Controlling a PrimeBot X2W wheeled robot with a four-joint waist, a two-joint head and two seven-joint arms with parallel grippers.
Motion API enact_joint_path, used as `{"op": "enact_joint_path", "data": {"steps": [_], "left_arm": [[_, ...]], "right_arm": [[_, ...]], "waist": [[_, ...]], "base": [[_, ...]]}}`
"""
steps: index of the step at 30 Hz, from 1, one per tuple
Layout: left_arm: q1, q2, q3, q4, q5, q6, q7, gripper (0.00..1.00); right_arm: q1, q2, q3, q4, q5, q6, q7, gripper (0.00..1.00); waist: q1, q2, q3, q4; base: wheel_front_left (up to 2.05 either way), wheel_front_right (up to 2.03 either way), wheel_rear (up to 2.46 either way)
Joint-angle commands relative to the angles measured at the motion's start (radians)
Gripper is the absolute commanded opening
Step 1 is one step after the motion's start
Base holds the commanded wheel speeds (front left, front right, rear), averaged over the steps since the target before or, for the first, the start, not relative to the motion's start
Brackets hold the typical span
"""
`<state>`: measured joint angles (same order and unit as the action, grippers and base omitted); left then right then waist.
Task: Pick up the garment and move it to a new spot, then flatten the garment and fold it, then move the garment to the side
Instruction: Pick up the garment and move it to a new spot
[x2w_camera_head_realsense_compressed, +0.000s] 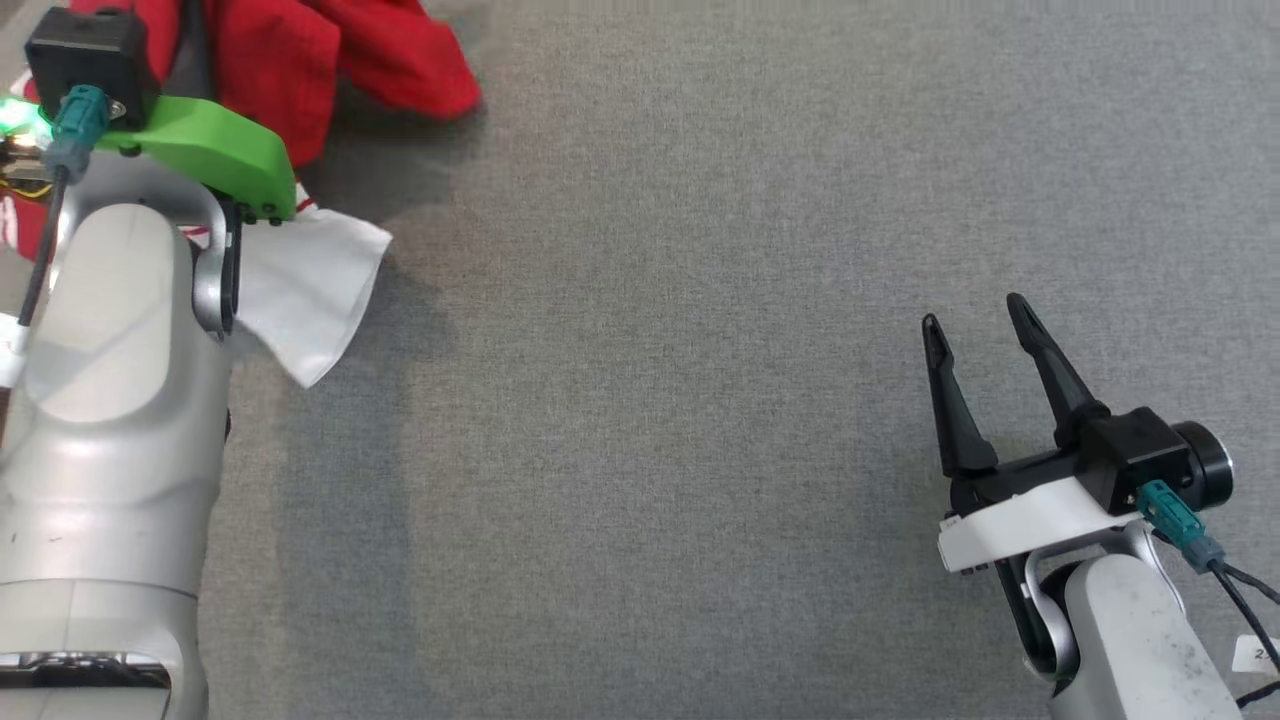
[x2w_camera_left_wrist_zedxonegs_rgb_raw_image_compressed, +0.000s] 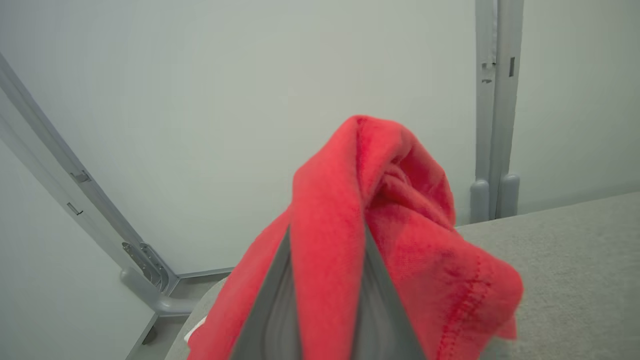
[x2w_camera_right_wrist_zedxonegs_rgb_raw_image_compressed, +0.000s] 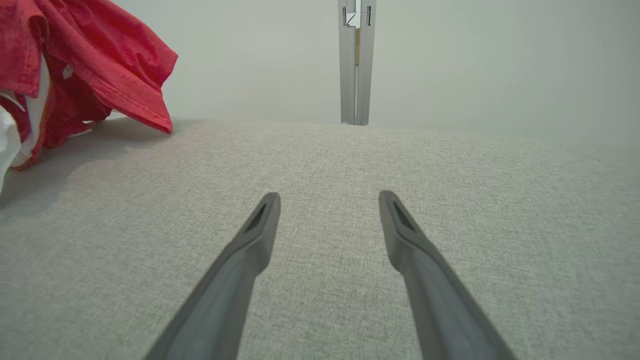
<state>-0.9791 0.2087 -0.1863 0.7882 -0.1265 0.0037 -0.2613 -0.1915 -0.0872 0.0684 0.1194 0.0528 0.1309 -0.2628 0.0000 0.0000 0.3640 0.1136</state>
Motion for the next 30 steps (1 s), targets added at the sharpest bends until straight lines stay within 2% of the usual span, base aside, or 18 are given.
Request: {"op": "enact_joint_path", "data": {"steps": [1, 7, 14, 18, 25, 30], "left_arm": [[0.026, -0.006, -0.012, -0.040, 0.007, -0.010, -0.003, 0.00], [0.130, -0.058, -0.079, -0.310, -0.009, -0.049, 0.094, 0.00], [0.314, -0.115, -0.226, -0.710, -0.041, -0.083, 0.273, 0.00], [0.378, -0.141, -0.330, -0.861, -0.082, -0.090, 0.339, 0.00], [0.362, -0.155, -0.448, -0.953, -0.124, -0.057, 0.390, 0.00], [0.348, -0.155, -0.448, -0.864, -0.149, -0.021, 0.385, 0.00]], "right_arm": [[0.023, 0.003, -0.005, 0.003, 0.010, 0.000, -0.003, 1.00], [0.072, 0.023, 0.005, 0.009, 0.024, 0.000, -0.003, 1.00], [0.098, 0.032, 0.013, 0.001, 0.035, 0.000, -0.003, 1.00], [0.102, 0.034, 0.010, -0.003, 0.038, 0.000, -0.003, 1.00], [0.104, 0.036, 0.011, -0.009, 0.070, 0.000, -0.003, 1.00], [0.104, 0.037, 0.015, -0.012, 0.093, 0.000, -0.003, 1.00]], "waist": [[0.0000, 0.0000, -0.078, -0.002], [0.0000, 0.0000, -0.145, -0.053], [0.0000, 0.0000, -0.173, -0.157], [0.0000, 0.0000, -0.166, -0.223], [0.0000, 0.0000, -0.136, -0.335], [0.0000, 0.0000, -0.113, -0.386]], "base": [[0.00, 0.00, 0.00], [0.00, 0.00, 0.00], [0.00, 0.00, 0.00], [0.00, 0.00, 0.00], [0.00, 0.00, 0.00], [0.00, 0.00, 0.00]]}}
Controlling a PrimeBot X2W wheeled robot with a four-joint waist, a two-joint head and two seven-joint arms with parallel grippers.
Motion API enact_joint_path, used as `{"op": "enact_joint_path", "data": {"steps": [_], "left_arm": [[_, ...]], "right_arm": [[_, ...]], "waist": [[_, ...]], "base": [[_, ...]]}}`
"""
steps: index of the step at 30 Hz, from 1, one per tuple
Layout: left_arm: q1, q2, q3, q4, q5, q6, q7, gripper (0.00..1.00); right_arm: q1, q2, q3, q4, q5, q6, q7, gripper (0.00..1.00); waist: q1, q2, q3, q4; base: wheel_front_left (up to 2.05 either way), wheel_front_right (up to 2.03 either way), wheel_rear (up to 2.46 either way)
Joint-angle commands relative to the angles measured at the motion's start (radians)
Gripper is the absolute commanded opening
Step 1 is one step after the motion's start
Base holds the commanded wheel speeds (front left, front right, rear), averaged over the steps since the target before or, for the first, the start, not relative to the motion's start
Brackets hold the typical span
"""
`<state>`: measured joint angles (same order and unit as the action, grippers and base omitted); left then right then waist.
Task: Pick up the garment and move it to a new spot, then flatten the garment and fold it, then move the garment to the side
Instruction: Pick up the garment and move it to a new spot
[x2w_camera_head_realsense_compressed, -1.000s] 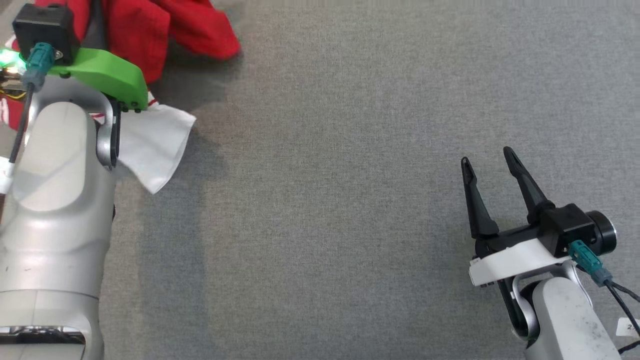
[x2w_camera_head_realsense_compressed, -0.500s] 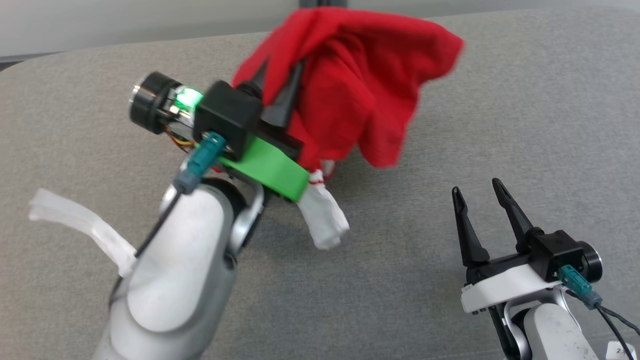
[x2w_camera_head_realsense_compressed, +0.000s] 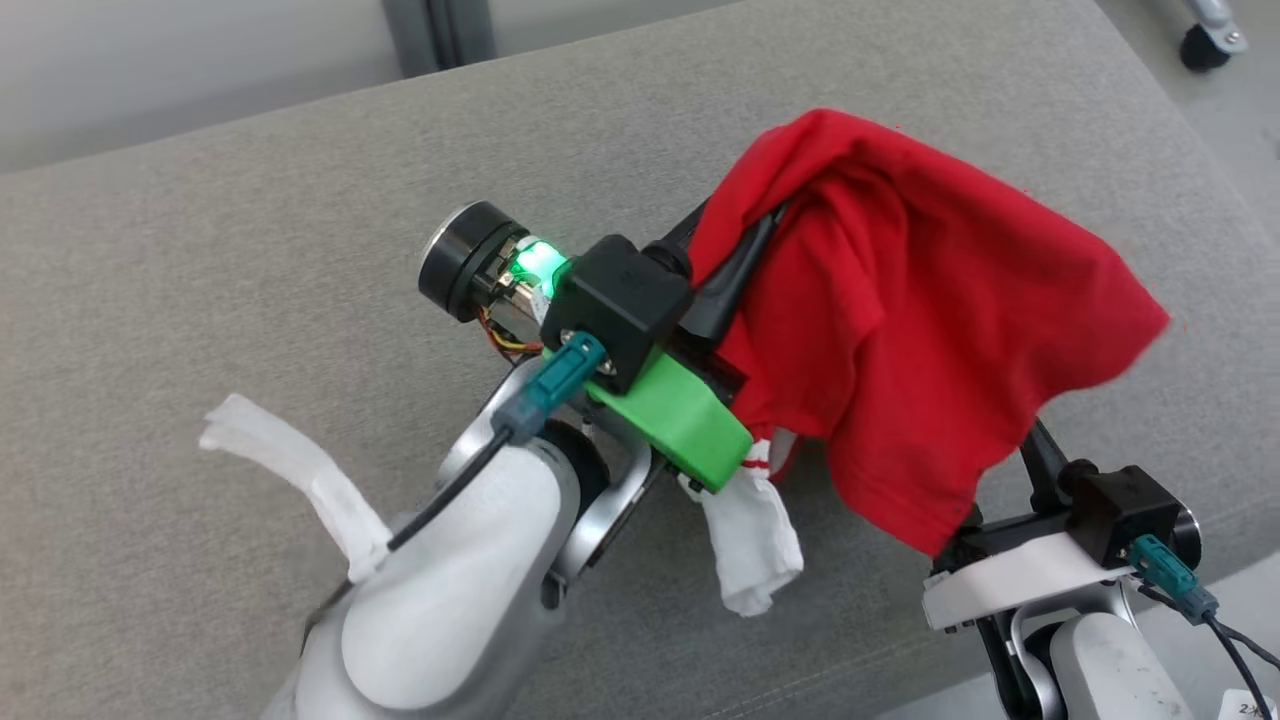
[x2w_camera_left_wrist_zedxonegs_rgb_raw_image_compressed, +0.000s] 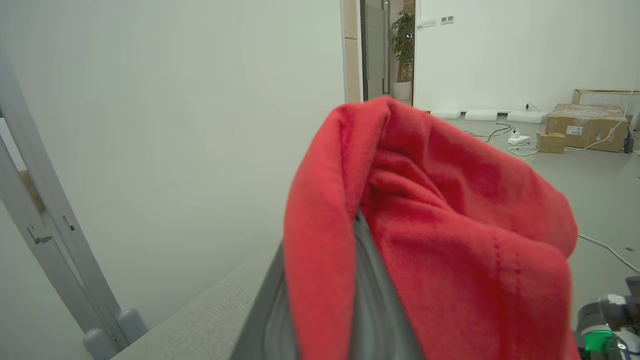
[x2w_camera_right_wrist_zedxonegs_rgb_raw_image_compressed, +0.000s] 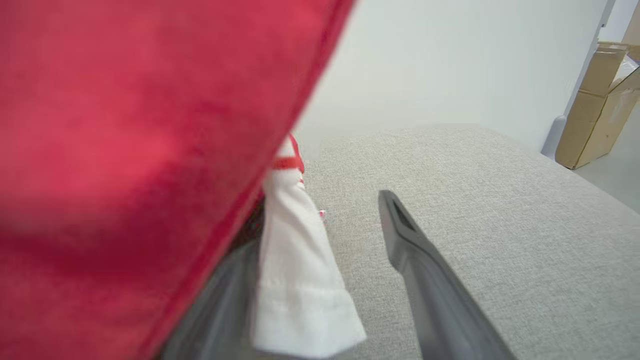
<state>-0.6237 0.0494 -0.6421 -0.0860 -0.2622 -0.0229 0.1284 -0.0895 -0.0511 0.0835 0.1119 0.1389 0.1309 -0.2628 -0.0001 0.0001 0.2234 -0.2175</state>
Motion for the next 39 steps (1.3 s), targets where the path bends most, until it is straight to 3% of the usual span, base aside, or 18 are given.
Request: {"op": "enact_joint_path", "data": {"steps": [1, 12, 13, 15, 16, 21, 26, 34, 39], "left_arm": [[-0.005, 0.004, 0.014, 0.051, -0.021, 0.010, -0.008, 0.00], [-0.027, 0.022, 0.079, 0.614, -0.047, 0.031, -0.157, 0.00], [-0.032, 0.020, 0.085, 0.660, -0.054, 0.032, -0.185, 0.10], [-0.041, 0.018, 0.082, 0.734, -0.051, 0.034, -0.229, 0.48], [-0.045, 0.015, 0.083, 0.757, -0.053, 0.035, -0.249, 1.00], [-0.047, 0.008, 0.091, 0.822, -0.094, 0.029, -0.322, 1.00], [0.026, 0.025, 0.121, 0.770, -0.142, 0.038, -0.346, 1.00], [0.226, 0.091, 0.124, 0.490, -0.212, 0.047, -0.200, 1.00], [0.295, 0.108, 0.093, 0.429, -0.228, 0.055, -0.100, 1.00]], "right_arm": [[0.002, 0.001, -0.003, -0.005, 0.012, 0.000, -0.003, 1.00], [-0.009, 0.001, -0.004, 0.003, 0.015, 0.000, -0.003, 1.00], [-0.010, 0.001, 0.000, 0.004, 0.012, 0.000, -0.003, 1.00], [-0.014, 0.000, 0.002, 0.008, 0.007, 0.000, -0.003, 1.00], [-0.014, 0.000, 0.000, 0.009, 0.006, 0.000, -0.003, 1.00], [0.006, 0.000, -0.002, 0.013, -0.003, 0.000, -0.003, 1.00], [0.034, 0.000, -0.013, 0.017, -0.012, 0.000, -0.003, 1.00], [0.065, 0.000, -0.029, 0.006, -0.014, 0.000, -0.003, 1.00], [0.039, 0.000, -0.016, 0.005, -0.010, -0.001, -0.003, 1.00]], "waist": [[0.0001, -0.0001, 0.033, -0.061], [0.0001, -0.0001, 0.045, -0.060], [0.0001, -0.0001, 0.043, -0.056], [0.0001, -0.0001, 0.039, -0.048], [0.0001, -0.0001, 0.036, -0.043], [0.0001, -0.0001, 0.006, -0.012], [0.0001, -0.0001, -0.035, 0.009], [0.0001, -0.0001, -0.051, 0.056], [0.0001, -0.0001, -0.025, 0.064]], "base": [[0.00, 0.00, 0.00], [0.00, 0.00, 0.00], [0.00, 0.00, 0.00], [0.00, 0.00, 0.00], [0.00, 0.00, 0.00], [0.00, 0.00, 0.00], [0.00, 0.00, 0.00], [0.00, 0.00, 0.00], [0.00, 0.00, 0.00]]}}
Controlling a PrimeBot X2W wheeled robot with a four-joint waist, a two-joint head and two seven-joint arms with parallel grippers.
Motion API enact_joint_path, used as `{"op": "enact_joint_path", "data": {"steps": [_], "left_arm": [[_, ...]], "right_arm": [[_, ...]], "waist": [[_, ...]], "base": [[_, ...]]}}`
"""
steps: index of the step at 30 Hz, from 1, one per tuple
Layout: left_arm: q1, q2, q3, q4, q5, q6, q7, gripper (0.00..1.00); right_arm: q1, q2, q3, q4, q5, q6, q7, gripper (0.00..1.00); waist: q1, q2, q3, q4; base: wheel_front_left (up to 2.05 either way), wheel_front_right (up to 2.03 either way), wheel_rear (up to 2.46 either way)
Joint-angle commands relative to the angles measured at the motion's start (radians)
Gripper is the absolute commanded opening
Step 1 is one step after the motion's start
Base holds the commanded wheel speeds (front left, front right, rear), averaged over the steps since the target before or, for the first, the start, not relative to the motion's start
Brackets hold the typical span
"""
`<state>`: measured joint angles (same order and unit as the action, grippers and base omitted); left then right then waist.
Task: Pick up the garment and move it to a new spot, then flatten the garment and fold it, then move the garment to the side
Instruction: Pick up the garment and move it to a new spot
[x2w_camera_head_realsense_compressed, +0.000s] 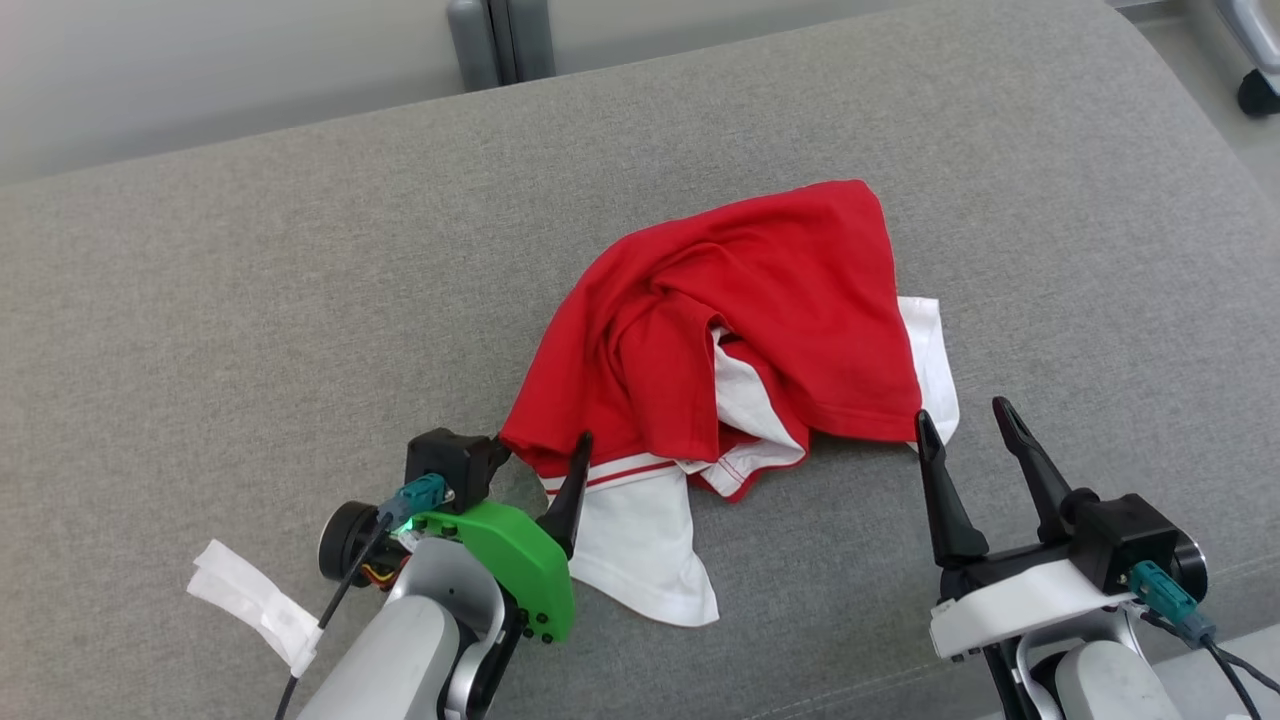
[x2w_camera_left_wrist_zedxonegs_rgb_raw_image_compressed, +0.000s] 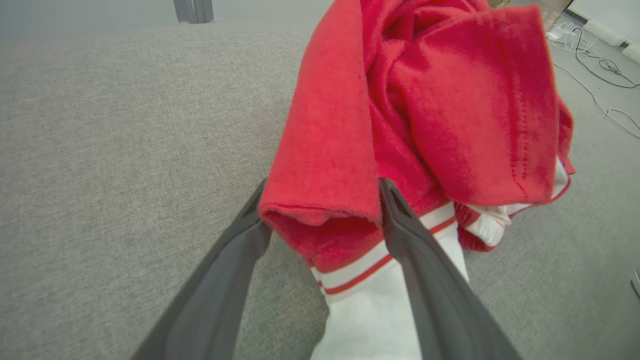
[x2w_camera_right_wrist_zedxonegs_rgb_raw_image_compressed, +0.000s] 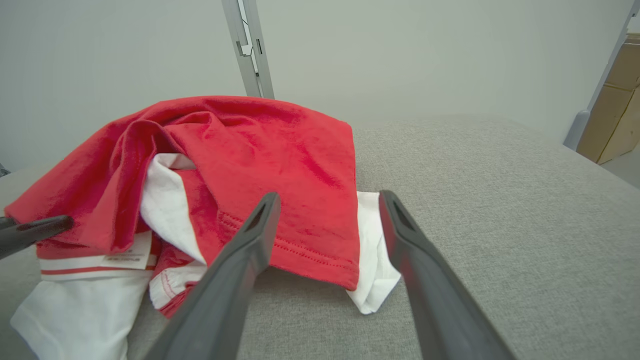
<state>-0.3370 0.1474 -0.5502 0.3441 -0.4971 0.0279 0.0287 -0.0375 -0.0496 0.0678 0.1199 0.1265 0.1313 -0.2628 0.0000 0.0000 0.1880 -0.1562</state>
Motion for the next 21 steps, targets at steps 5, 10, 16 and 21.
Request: {"op": "enact_joint_path", "data": {"steps": [5, 10, 16, 21], "left_arm": [[0.013, -0.001, -0.012, 0.022, -0.011, -0.002, 0.023, 1.00], [-0.025, 0.009, -0.001, -0.010, 0.006, -0.003, -0.027, 0.00], [-0.084, 0.048, -0.005, -0.232, 0.065, 0.016, -0.035, 0.00], [-0.186, 0.044, 0.000, -0.462, 0.124, 0.045, -0.023, 0.00]], "right_arm": [[-0.033, -0.002, 0.011, -0.001, 0.005, -0.001, -0.003, 1.00], [-0.021, -0.002, -0.002, 0.000, -0.002, -0.001, -0.003, 1.00], [0.000, -0.001, -0.014, 0.000, 0.005, -0.001, -0.003, 1.00], [-0.008, -0.002, -0.003, 0.004, 0.014, -0.001, -0.003, 1.00]], "waist": [[0.0000, 0.0000, 0.030, -0.008], [0.0000, 0.0000, 0.029, -0.013], [0.0000, 0.0000, 0.017, 0.005], [0.0000, 0.0000, -0.002, 0.020]], "base": [[0.00, 0.00, 0.00], [0.00, 0.00, 0.00], [0.00, 0.00, 0.00], [0.00, 0.00, 0.00]]}}
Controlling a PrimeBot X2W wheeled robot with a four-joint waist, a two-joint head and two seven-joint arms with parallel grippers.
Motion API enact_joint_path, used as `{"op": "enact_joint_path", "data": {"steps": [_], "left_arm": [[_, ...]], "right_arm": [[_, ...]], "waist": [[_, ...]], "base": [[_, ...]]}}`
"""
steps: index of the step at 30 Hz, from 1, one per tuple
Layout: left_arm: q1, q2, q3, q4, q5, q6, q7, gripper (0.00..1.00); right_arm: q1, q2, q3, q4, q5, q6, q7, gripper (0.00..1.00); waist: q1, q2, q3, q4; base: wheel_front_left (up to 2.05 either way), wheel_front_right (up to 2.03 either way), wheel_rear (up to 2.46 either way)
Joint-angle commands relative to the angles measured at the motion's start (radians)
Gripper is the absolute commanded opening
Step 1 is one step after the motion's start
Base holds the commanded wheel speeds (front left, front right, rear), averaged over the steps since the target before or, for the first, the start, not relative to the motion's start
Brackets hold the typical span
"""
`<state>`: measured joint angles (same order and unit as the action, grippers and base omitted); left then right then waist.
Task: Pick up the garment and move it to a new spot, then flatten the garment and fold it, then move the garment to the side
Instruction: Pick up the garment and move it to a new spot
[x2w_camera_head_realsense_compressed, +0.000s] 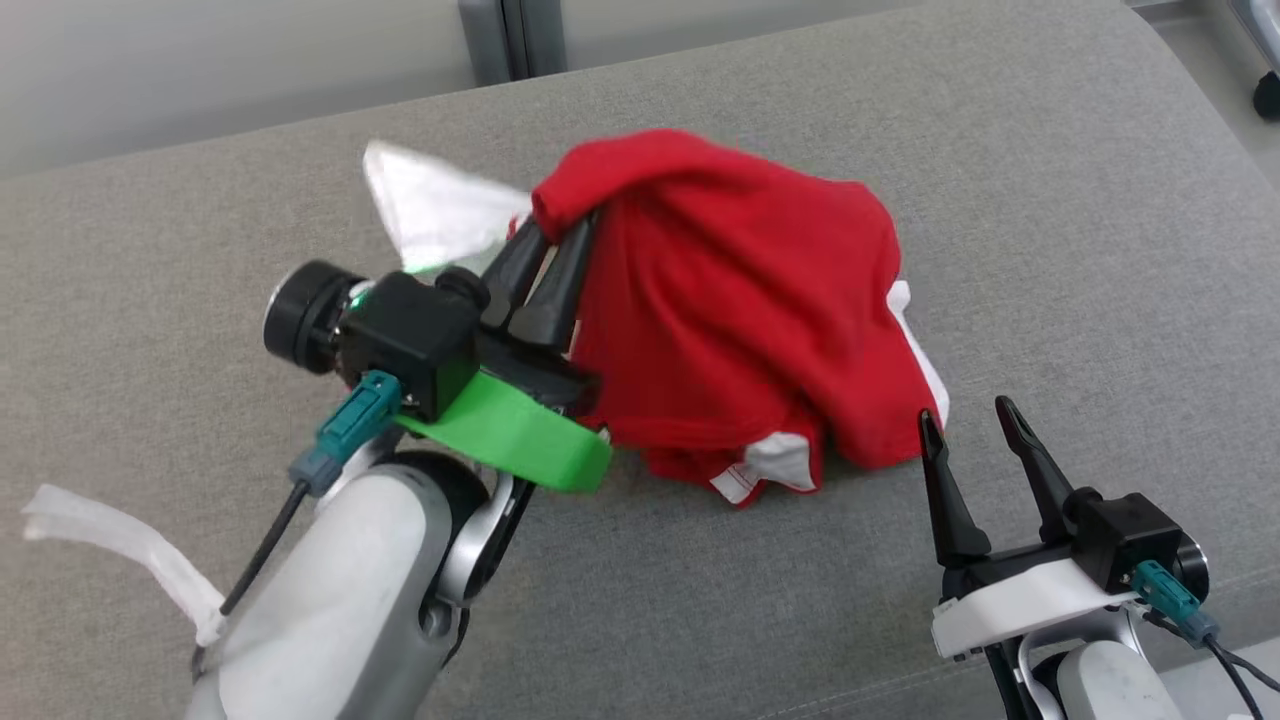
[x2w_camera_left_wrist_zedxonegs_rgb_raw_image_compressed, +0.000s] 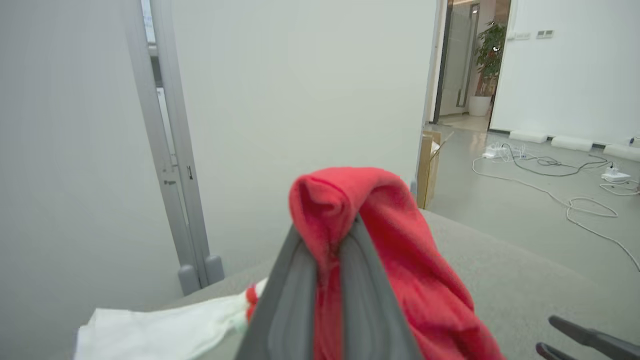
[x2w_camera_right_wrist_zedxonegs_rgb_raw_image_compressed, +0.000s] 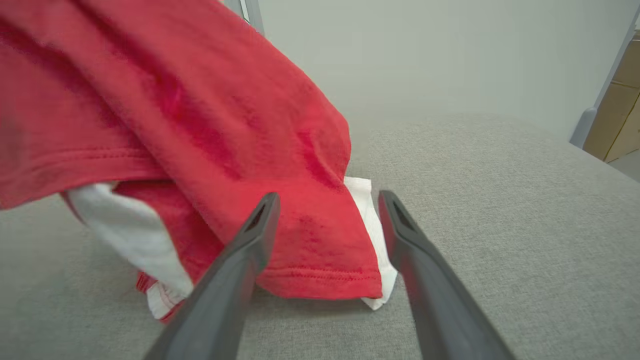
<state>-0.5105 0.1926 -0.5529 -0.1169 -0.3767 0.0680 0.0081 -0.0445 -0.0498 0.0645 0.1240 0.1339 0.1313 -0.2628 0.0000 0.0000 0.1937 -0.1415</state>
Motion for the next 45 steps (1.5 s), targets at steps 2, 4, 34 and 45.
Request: {"op": "enact_joint_path", "data": {"steps": [2, 4, 34, 45], "left_arm": [[-0.064, -0.015, 0.001, -0.071, 0.022, 0.009, 0.006, 0.00], [-0.110, -0.026, 0.008, -0.118, 0.038, 0.016, 0.011, 0.00], [-0.129, 0.467, 0.626, 0.472, -0.036, 0.026, 0.058, 0.00], [-0.172, 0.316, 0.533, 0.859, -0.041, -0.022, -0.083, 0.07]], "right_arm": [[-0.005, -0.001, 0.005, 0.001, 0.006, -0.001, -0.003, 1.00], [-0.007, -0.002, 0.006, 0.003, 0.007, -0.001, -0.003, 1.00], [-0.049, -0.002, 0.021, 0.002, -0.020, -0.001, -0.003, 1.00], [-0.091, -0.002, 0.030, 0.001, -0.038, -0.001, -0.003, 1.00]], "waist": [[0.0000, 0.0000, -0.015, 0.009], [0.0000, 0.0000, -0.021, 0.011], [0.0000, 0.0000, 0.079, 0.141], [0.0000, 0.0000, 0.162, 0.119]], "base": [[0.00, 0.00, 0.00], [0.00, 0.00, 0.00], [0.00, 0.00, 0.00], [0.00, 0.00, 0.00]]}}
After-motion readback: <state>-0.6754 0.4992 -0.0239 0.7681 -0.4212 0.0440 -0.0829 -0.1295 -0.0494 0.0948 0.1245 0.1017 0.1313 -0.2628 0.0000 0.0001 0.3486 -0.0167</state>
